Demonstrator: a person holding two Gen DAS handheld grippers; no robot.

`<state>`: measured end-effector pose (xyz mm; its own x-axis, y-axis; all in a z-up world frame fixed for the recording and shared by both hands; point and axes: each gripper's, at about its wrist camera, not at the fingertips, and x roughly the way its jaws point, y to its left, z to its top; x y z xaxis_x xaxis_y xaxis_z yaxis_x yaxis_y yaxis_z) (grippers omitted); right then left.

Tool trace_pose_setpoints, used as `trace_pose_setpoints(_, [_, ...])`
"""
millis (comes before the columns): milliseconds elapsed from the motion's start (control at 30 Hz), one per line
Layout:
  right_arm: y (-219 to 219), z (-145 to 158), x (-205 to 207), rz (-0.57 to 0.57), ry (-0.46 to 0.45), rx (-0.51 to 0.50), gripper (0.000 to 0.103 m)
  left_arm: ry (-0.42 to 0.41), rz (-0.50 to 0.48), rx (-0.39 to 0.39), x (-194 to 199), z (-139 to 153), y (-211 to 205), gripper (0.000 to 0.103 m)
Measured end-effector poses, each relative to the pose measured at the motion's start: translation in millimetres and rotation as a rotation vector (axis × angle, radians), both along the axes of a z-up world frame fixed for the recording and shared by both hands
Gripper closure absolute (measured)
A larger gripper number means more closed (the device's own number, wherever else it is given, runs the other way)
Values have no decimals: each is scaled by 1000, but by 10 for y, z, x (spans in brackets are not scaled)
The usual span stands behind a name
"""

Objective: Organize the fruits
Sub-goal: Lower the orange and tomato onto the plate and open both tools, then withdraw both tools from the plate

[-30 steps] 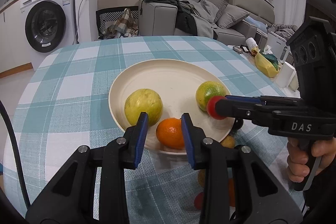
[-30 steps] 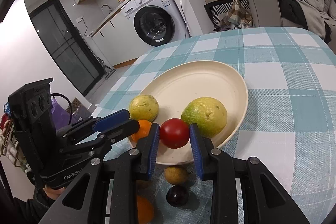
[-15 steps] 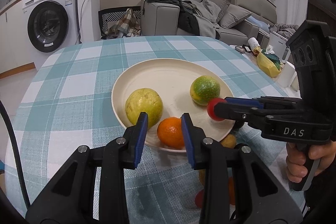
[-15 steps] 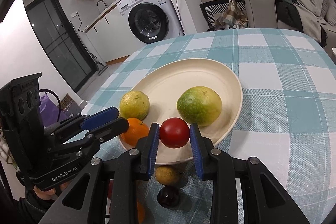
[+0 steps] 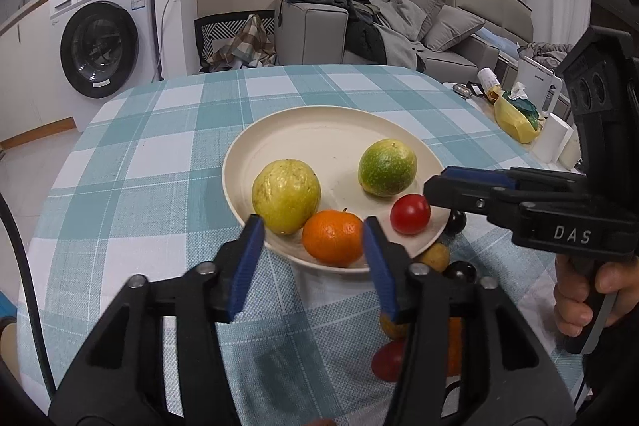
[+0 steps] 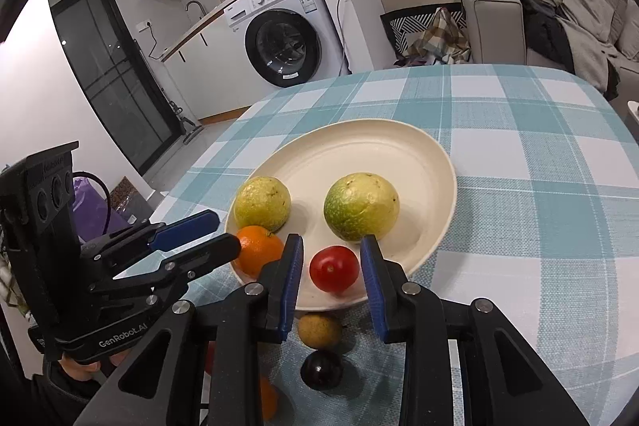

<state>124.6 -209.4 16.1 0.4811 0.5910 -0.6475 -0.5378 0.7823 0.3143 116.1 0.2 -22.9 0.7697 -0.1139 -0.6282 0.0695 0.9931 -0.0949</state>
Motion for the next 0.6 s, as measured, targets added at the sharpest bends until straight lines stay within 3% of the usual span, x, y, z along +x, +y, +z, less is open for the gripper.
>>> trace_pose_setpoints(67, [-32, 21, -32, -5, -12, -14, 59, -7, 8, -7, -55, 20, 12, 27])
trace_pose_setpoints(133, [-62, 37, -56, -1, -19, -26, 52, -20, 8, -15, -114, 47, 11, 21])
trace_pose_setpoints(233, [-119, 55, -127, -5, -36, -45, 39, -19, 9, -13, -192, 86, 2, 19])
trace_pose_setpoints(300, [-160, 62, -172, -9, -49, -53, 23, -24, 13, -16, -245, 104, -6, 16])
trace_pose_setpoints(467, [-223, 78, -241, -12, -49, -69, 10, -29, 11, -20, -352, 145, -17, 13])
trace_pose_setpoints(500, [-231, 80, -256, -15, -47, -77, 6, -31, 10, -21, -375, 152, -22, 9])
trace_pose_setpoints(533, [-236, 79, -260, -19, -49, -84, 4, -33, 11, -21, -404, 159, -26, 0])
trace_pose_setpoints(600, [-255, 92, -301, -29, -63, -95, 0, -45, 6, -14, -470, 175, -36, 1])
